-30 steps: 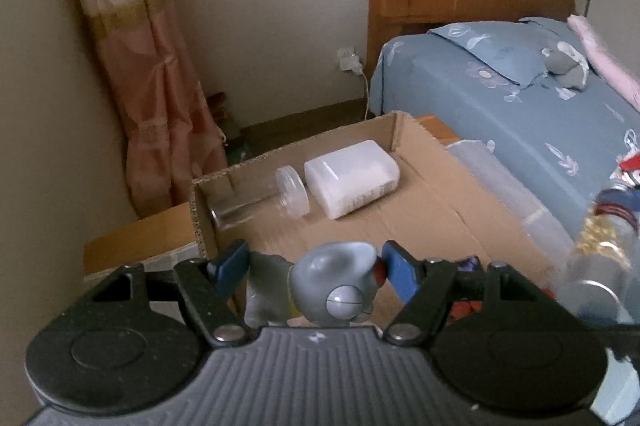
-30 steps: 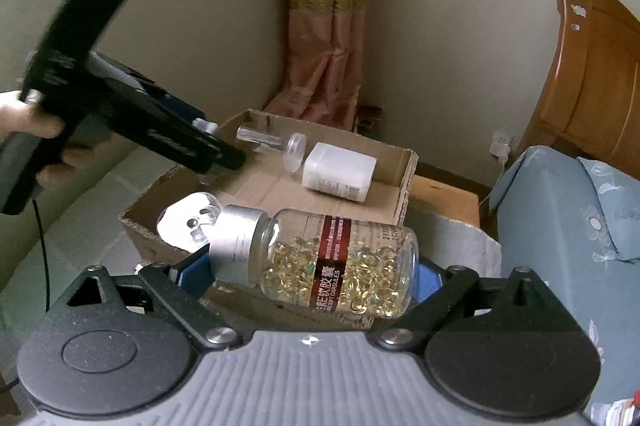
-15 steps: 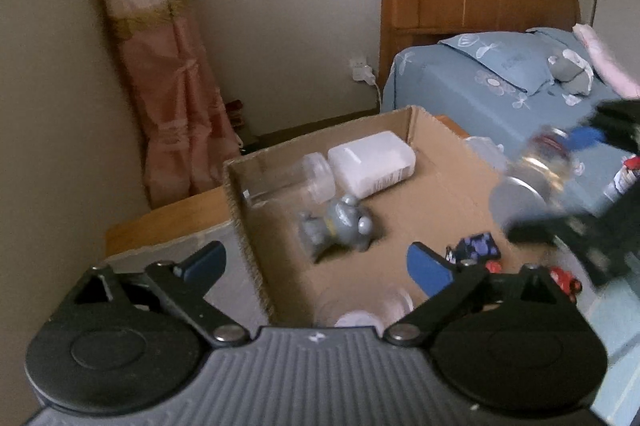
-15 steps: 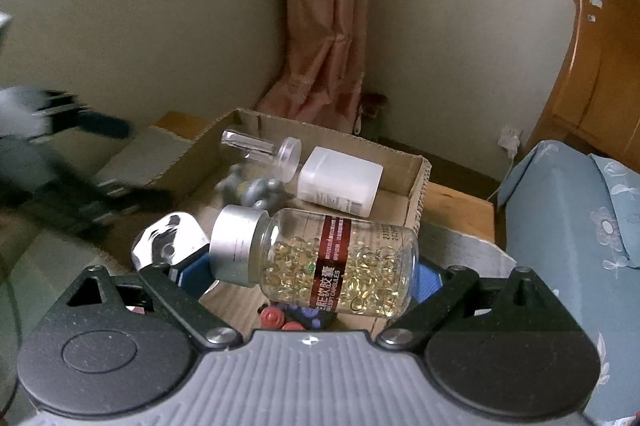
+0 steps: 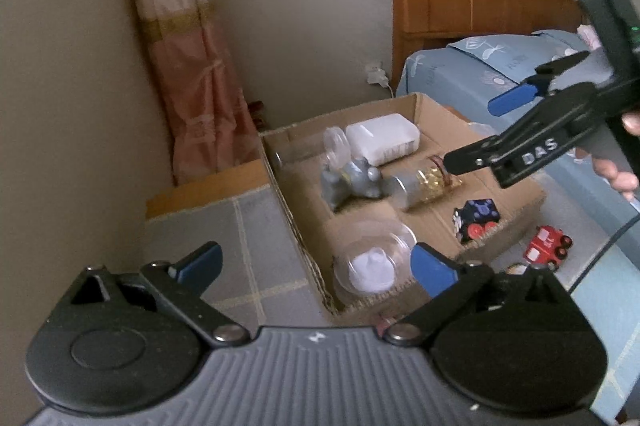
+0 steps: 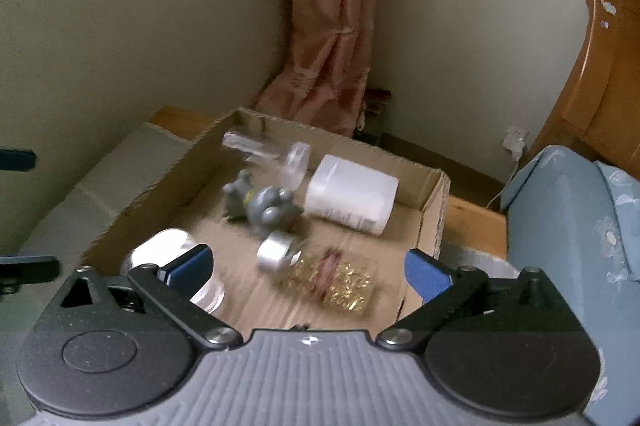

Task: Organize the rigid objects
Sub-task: 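Carry the grey figure into the box and release it while the right gripper drops the capsule bottle in, then grasp the pink keychain bottle with the left gripper while the right gripper grasps the red S.L truck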

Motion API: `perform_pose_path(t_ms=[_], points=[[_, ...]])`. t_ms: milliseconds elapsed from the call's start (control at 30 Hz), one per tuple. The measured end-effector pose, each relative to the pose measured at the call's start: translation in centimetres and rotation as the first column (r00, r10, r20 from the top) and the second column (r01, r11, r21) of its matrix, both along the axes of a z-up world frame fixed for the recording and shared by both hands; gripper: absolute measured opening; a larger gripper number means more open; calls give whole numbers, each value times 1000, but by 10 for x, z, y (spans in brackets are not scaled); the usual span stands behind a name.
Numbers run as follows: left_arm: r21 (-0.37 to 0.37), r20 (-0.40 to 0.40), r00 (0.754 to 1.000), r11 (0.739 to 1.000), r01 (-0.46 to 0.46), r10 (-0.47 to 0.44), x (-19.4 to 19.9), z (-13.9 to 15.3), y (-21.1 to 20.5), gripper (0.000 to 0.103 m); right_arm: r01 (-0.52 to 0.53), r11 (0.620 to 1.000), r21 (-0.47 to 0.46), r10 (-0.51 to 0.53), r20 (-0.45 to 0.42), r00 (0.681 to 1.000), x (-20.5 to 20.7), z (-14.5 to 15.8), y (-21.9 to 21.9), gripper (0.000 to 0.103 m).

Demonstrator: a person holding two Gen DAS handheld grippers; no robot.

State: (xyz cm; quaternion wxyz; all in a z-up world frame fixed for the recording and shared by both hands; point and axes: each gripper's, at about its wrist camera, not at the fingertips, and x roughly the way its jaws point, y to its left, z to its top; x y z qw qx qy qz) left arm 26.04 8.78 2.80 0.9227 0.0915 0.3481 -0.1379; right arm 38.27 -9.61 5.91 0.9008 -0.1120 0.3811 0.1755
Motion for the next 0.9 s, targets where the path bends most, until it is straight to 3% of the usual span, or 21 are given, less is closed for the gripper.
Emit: perform_pose_path(t_ms=[367,733,900], points=[[-50,5,1000,998,-29,30,-38,-9,-12,102,88,996,-1,-88,0,996,-77,-7,-15,103],[-85,-44,992,989,-120,116,-59,-45,-18,102,282,956,83,-281,-20,959,-139,-56,-45,103],[-40,-30,986,986,-163,162,-61,-63,-23,102,346,936,58,-346,-13,938,-152,-76,-53,103]])
